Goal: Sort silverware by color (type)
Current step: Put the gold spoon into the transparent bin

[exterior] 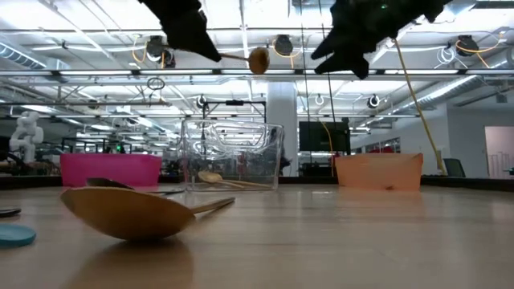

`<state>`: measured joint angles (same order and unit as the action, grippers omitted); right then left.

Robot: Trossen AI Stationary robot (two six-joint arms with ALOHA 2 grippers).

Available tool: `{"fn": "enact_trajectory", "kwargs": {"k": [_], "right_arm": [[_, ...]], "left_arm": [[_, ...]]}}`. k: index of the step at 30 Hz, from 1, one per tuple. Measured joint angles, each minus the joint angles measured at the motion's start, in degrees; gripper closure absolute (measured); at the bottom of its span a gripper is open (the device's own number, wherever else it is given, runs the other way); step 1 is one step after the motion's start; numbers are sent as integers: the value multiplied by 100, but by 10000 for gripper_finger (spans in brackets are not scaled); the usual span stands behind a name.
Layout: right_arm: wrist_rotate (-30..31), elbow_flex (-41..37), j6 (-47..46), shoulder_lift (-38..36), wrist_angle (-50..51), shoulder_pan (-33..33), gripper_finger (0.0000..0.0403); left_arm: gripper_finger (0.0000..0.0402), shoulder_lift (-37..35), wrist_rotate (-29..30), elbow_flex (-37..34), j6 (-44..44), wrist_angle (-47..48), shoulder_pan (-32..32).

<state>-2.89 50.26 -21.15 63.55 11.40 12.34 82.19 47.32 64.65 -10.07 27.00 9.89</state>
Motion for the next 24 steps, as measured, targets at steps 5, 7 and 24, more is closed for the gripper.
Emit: {"fn": "enact_trajectory", "kwargs": {"k": [5,7,24], "right_arm": [[-57,0,-965,352,-823,-2,237],[-199,-2,-162,394,-885,-5,236],[-303,-2,4179,928,-1797,-804,248]], "left_arm": [[376,-1,-25,157,-230,165,1],[376,-2,-39,157,-356,214,0],[376,0,-97,155,-1806,382,868]]}}
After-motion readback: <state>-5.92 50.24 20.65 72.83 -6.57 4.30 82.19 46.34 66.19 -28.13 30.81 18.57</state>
